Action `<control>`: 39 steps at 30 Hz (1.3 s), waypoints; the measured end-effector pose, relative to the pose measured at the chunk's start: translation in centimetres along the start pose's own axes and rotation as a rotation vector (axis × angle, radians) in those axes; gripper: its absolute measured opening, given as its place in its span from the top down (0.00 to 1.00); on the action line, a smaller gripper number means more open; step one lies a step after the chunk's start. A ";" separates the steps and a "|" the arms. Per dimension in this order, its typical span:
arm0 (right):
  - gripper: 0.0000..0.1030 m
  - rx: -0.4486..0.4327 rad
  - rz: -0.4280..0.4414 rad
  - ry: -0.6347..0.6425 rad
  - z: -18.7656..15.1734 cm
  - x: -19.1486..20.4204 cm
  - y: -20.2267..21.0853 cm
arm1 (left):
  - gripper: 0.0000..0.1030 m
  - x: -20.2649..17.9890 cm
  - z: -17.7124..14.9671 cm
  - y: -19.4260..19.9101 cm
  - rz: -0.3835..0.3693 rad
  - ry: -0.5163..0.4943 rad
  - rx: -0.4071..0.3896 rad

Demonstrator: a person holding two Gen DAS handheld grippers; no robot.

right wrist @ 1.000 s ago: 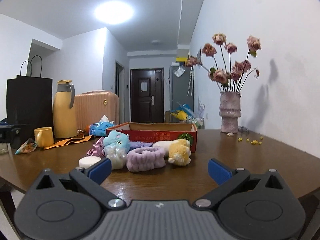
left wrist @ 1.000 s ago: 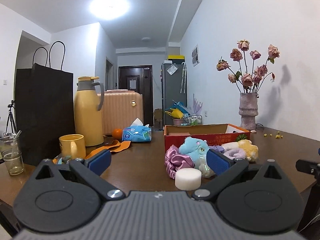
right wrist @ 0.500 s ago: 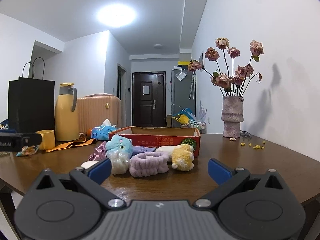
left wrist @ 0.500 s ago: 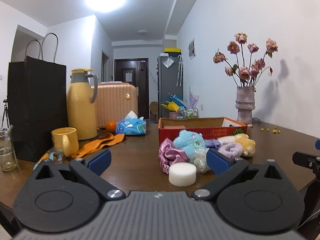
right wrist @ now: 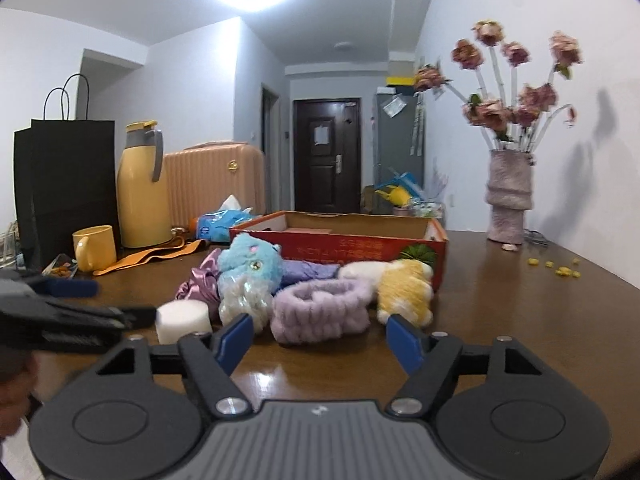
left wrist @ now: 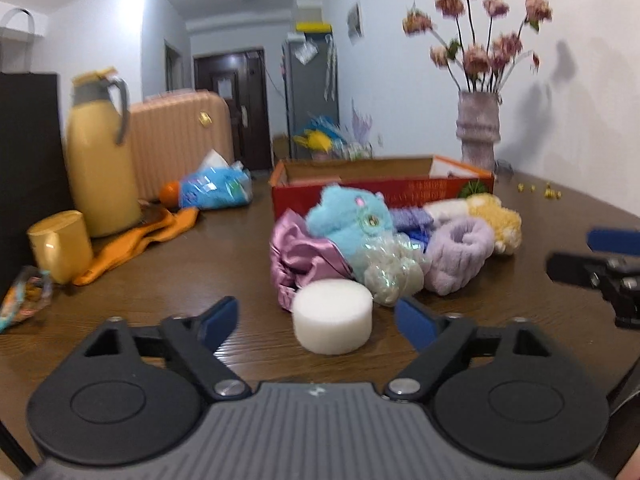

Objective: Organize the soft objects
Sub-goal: 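Grasp the white round sponge with the left tool while the right tool grasps the mesh puff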

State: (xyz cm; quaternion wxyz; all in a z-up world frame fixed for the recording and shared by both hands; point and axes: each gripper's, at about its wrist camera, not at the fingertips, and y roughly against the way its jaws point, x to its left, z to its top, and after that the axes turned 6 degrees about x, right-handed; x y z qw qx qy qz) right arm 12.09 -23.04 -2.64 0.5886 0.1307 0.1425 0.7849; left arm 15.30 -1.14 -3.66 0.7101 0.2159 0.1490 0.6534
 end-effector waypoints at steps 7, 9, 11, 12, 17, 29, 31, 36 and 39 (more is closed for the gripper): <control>0.31 0.015 0.088 0.050 3.4 1.4 -5.6 | 0.31 0.6 1.5 -4.2 -0.028 0.013 0.097; 0.31 0.029 0.115 0.059 4.1 2.1 -7.2 | 0.37 1.0 1.6 -4.9 -0.048 0.027 0.129; 0.31 0.055 0.140 0.081 4.6 2.9 -8.8 | 0.45 1.4 1.6 -5.2 -0.084 0.042 0.140; 0.32 0.067 0.150 0.093 4.8 3.3 -9.5 | 0.48 1.5 1.6 -5.1 -0.099 0.044 0.140; 0.45 0.130 0.192 0.121 4.8 5.0 -12.4 | 0.51 2.2 1.3 -4.6 -0.100 0.048 0.139; 0.81 0.157 0.206 0.104 4.1 4.9 -10.6 | 0.52 3.0 1.7 -1.2 -0.044 0.070 0.085; 0.82 0.140 0.199 0.086 4.0 4.4 -8.8 | 0.52 2.5 2.0 -0.2 -0.045 0.058 0.060; 0.82 0.072 0.141 0.043 3.5 2.6 -3.8 | 0.52 0.5 2.4 2.1 -0.069 0.022 0.007; 0.82 0.039 0.100 0.007 2.8 1.2 -1.0 | 0.52 -0.7 2.4 3.5 -0.086 -0.001 -0.023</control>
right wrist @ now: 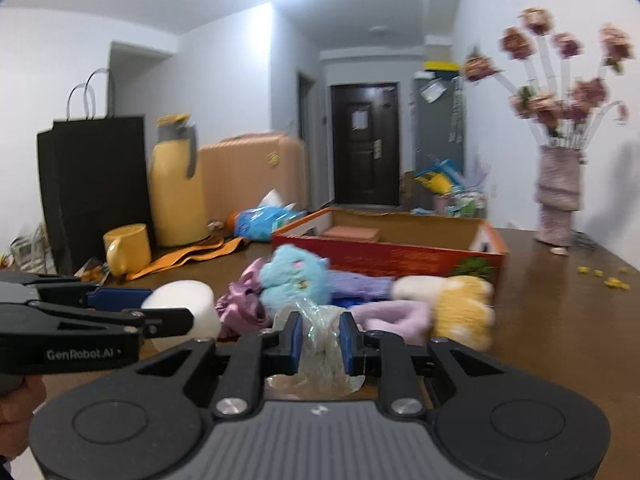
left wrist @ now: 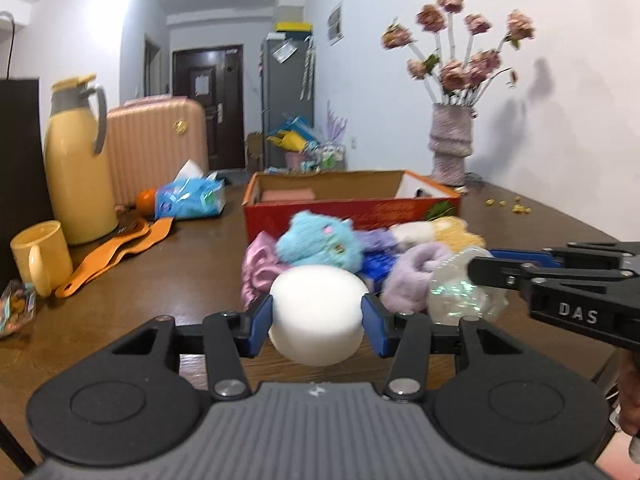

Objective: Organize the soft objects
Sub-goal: 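Grasp the white round sponge with the left tool while the right tool grasps the mesh puff, then lower the white sponge into the box with the left tool while the right tool drops the mesh puff there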

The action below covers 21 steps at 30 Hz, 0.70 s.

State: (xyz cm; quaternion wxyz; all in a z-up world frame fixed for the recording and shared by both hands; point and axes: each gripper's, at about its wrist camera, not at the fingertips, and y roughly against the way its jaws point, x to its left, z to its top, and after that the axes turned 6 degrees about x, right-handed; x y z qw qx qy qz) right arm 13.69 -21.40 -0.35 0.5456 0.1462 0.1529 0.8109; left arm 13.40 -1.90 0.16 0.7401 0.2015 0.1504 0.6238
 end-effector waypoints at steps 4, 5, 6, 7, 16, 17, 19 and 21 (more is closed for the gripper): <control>0.82 -0.025 -0.043 -0.040 -1.2 -1.4 2.5 | 0.52 -1.3 -0.1 1.1 -0.010 -0.016 -0.028; 0.82 -0.029 -0.053 -0.048 -1.4 -1.7 3.0 | 0.52 -1.5 -0.1 1.3 -0.014 -0.017 -0.032; 0.82 -0.035 -0.062 -0.056 -1.6 -2.0 3.4 | 0.52 -1.7 -0.1 1.5 -0.016 -0.018 -0.034; 0.82 -0.039 -0.066 -0.062 -1.7 -2.2 3.7 | 0.52 -1.9 -0.1 1.6 -0.018 -0.020 -0.037; 0.82 -0.060 -0.071 -0.074 -1.1 -3.4 3.7 | 0.52 -2.5 1.3 0.5 -0.042 -0.037 -0.045; 0.82 -0.058 -0.063 -0.077 -0.9 -3.6 3.4 | 0.52 -2.4 1.8 0.1 -0.051 -0.036 -0.048; 0.82 -0.052 -0.029 -0.090 0.2 -4.5 2.5 | 0.52 -1.9 3.4 -1.3 -0.064 -0.023 -0.066; 0.82 -0.056 -0.002 -0.094 1.8 -5.7 1.3 | 0.52 -1.6 5.7 -3.1 -0.060 -0.014 -0.070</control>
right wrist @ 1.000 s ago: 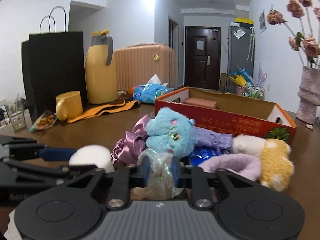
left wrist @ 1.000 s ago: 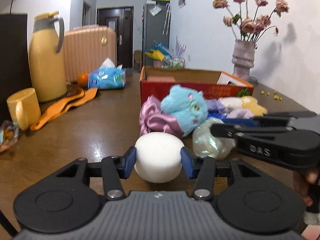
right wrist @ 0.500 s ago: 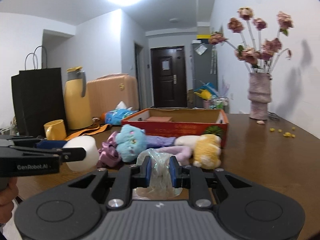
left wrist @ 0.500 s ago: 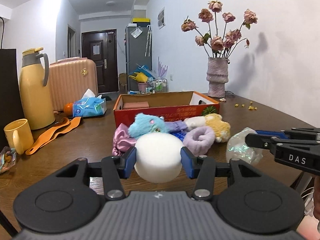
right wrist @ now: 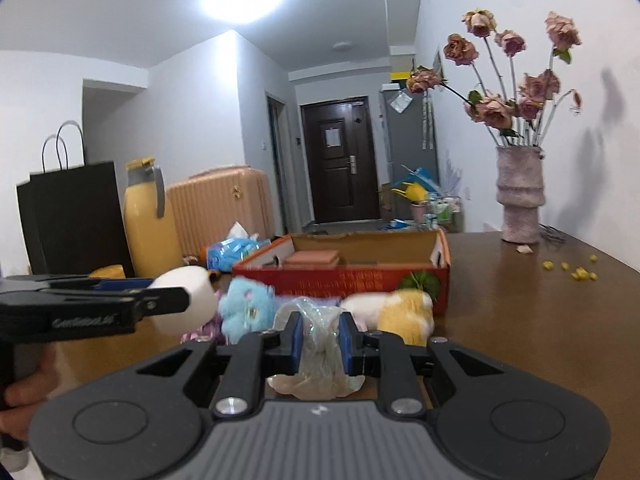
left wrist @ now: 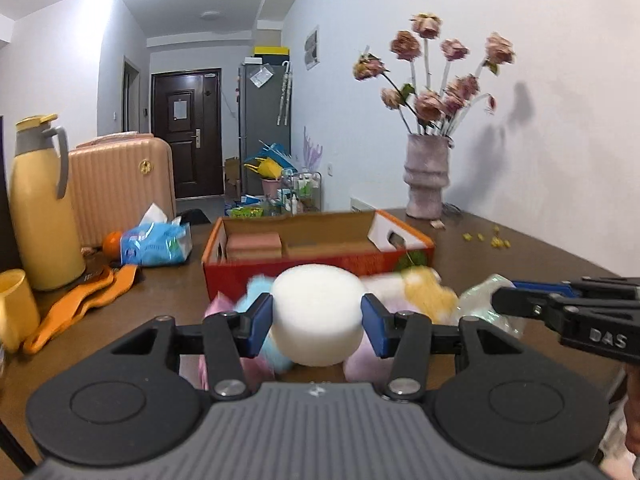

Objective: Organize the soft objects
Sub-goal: 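Lower the white sponge into the box with the left tool while the right tool drops the mesh puff there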

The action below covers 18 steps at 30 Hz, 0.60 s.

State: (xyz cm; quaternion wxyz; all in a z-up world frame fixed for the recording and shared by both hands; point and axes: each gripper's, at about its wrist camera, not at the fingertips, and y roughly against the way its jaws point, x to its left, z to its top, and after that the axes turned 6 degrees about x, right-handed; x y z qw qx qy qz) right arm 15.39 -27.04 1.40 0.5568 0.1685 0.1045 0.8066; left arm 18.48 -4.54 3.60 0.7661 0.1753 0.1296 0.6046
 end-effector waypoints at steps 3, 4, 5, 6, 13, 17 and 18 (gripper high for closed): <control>0.82 0.002 0.018 0.014 3.7 -1.7 -3.1 | 0.52 0.7 4.0 -3.6 -0.025 0.021 -0.031; 0.82 0.003 0.027 0.017 5.3 -2.5 -4.5 | 0.52 0.9 5.4 -5.1 -0.035 0.029 -0.038; 0.82 0.011 0.041 0.016 6.9 -3.4 -6.2 | 0.52 1.3 7.0 -7.2 -0.059 0.041 -0.036; 0.82 0.027 0.053 0.010 8.4 -4.2 -7.9 | 0.52 1.5 8.3 -9.0 -0.065 0.057 -0.025; 0.82 0.211 0.113 -0.216 17.5 -11.6 -24.2 | 0.52 3.5 15.6 -25.3 -0.028 0.132 0.140; 0.82 0.318 0.085 -0.363 19.0 -15.1 -33.0 | 0.52 4.6 16.4 -33.6 -0.012 0.161 0.266; 0.82 0.345 0.057 -0.368 19.0 -15.5 -35.0 | 0.52 4.8 16.2 -35.1 0.003 0.168 0.289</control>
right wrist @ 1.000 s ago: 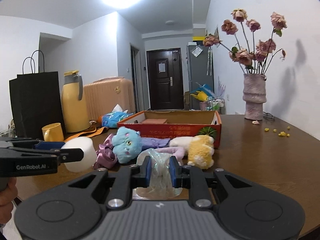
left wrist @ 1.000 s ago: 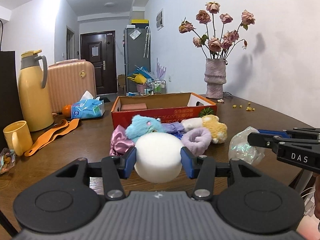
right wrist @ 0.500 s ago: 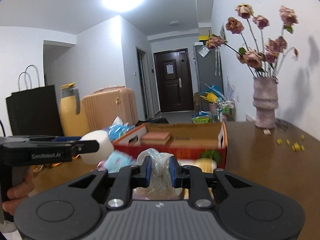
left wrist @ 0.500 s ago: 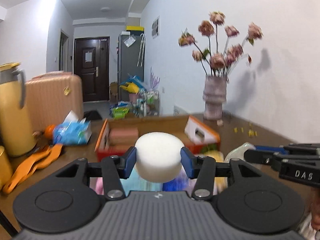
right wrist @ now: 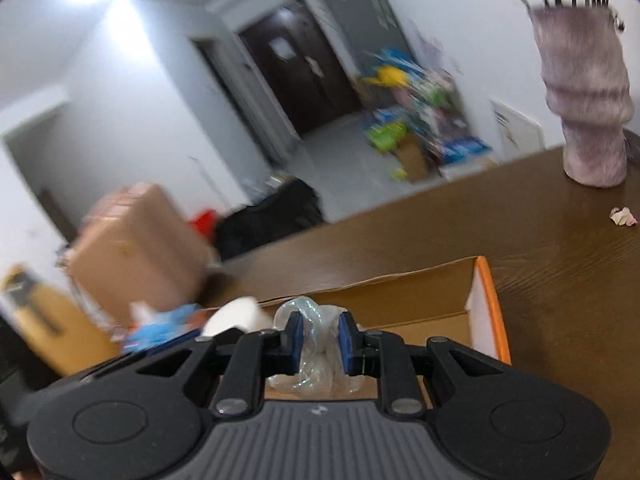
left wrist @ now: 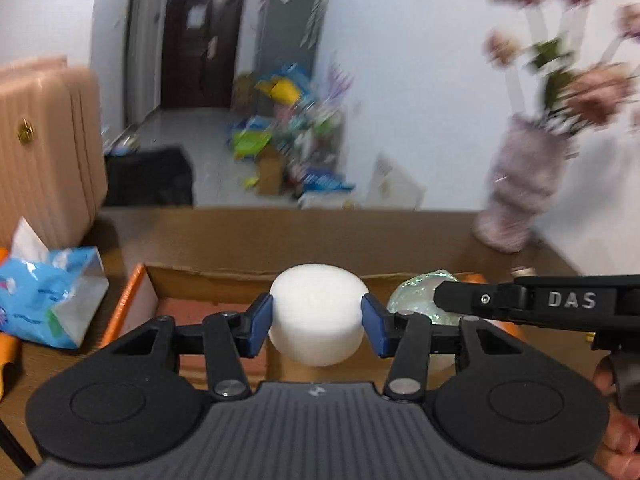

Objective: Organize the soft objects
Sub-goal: 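Lower the white sponge into the box with the left tool while the right tool drops the mesh puff there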

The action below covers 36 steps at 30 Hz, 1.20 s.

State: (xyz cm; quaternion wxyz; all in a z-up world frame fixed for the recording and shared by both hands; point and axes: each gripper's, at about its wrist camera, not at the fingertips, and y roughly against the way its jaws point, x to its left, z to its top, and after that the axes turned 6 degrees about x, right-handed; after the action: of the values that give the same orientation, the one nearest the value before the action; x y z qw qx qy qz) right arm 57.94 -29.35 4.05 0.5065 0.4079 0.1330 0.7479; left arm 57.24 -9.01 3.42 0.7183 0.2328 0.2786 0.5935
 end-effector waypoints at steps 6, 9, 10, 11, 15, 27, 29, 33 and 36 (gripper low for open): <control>0.82 0.079 -0.130 -0.009 1.4 -1.2 -7.3 | 0.49 0.7 0.4 -6.2 0.036 0.031 0.136; 0.80 0.097 -0.134 -0.009 1.2 -1.2 -8.6 | 0.48 0.7 0.5 -6.4 0.043 0.042 0.129; 0.80 0.102 -0.139 -0.006 1.2 -1.2 -8.8 | 0.46 0.9 0.7 -6.4 0.044 0.043 0.134; 0.77 0.105 -0.134 -0.005 1.3 -1.2 -8.8 | 0.44 1.1 0.7 -6.4 0.036 0.053 0.140; 0.59 0.090 -0.124 -0.035 1.5 -1.8 -7.6 | 0.33 2.5 0.9 -4.5 0.017 0.095 0.143; 0.50 -0.082 -0.192 0.103 1.1 2.2 8.0 | 0.17 4.0 1.4 11.4 0.137 -0.051 -0.060; 0.47 -0.126 -0.214 0.133 0.5 3.1 11.0 | 0.15 4.3 1.0 14.2 0.165 -0.057 -0.104; 0.46 -0.163 -0.207 0.151 -1.2 4.5 15.3 | 0.15 4.1 -0.3 18.6 0.193 -0.056 -0.147; 0.42 -0.202 -0.214 0.194 -3.2 6.1 17.6 | 0.13 3.5 -2.0 21.3 0.223 -0.076 -0.210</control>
State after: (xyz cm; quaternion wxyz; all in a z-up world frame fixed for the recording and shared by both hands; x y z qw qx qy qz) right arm 43.22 -31.36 15.72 0.6063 0.2643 0.1482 0.7352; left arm 40.99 -1.59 15.72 0.6785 0.2081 0.1598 0.6861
